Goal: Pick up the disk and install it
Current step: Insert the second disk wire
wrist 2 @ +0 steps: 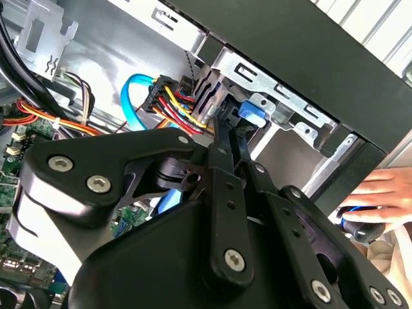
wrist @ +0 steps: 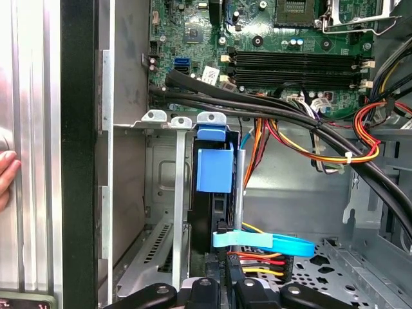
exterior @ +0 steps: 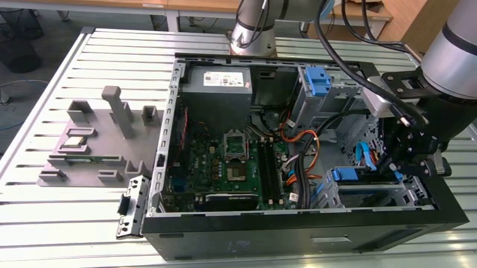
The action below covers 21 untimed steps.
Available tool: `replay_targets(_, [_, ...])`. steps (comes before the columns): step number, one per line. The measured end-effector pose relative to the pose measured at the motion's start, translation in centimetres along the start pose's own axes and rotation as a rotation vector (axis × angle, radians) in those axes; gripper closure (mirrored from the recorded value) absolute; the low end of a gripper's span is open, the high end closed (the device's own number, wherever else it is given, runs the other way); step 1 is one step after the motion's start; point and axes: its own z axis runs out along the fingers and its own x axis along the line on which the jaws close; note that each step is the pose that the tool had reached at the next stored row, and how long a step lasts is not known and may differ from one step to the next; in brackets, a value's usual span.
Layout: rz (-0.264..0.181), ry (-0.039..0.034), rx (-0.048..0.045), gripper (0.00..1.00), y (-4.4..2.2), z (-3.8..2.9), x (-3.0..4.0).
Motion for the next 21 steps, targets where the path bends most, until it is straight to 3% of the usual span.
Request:
replay_targets(4, [0.000, -0.0010, 0.0000, 0.82, 0.01, 0.05, 0.00])
replay_targets(5, [0.000, -0.0006, 0.0000, 0.76, 0.01, 0.03, 0.00])
replay_targets(10, [0.000, -0.0003, 0.0000, 0.76, -0.02, -0.23, 0.01])
replay_targets(18, [0.000, -0.0004, 0.0000, 0.76, -0.20, -1.98, 0.08])
replay_targets(21, [0.000, -0.0005, 0.0000, 0.76, -0.22, -2.15, 0.09])
